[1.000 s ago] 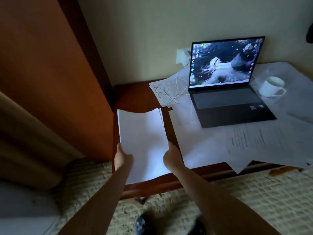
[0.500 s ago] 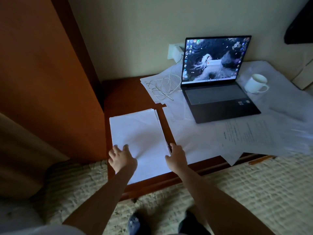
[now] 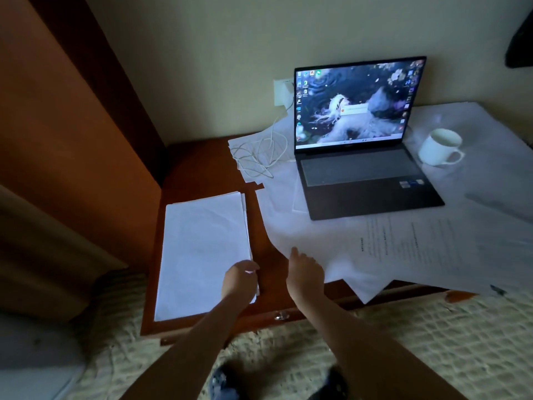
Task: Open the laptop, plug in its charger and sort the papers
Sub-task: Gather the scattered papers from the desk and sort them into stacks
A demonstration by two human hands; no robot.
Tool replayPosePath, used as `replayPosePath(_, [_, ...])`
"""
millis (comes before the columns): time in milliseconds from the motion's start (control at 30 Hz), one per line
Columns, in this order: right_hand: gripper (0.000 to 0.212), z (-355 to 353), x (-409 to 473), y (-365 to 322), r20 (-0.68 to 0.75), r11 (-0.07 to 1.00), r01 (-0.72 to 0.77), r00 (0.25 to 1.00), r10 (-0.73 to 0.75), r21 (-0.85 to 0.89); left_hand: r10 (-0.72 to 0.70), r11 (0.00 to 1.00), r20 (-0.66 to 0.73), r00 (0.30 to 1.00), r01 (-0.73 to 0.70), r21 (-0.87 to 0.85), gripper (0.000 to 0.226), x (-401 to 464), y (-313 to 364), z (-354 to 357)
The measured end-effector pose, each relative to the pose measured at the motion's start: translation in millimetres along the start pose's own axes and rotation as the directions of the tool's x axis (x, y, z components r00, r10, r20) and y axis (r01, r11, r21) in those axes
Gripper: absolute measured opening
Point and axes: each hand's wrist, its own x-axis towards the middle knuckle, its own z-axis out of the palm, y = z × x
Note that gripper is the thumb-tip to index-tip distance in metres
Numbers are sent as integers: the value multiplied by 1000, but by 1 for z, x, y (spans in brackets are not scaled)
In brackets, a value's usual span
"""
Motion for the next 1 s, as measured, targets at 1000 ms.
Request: replayPosePath(1000, [53, -20, 6, 83, 105, 969, 180, 981, -164, -167, -482, 876, -423, 768, 436, -206, 30, -53, 34, 9])
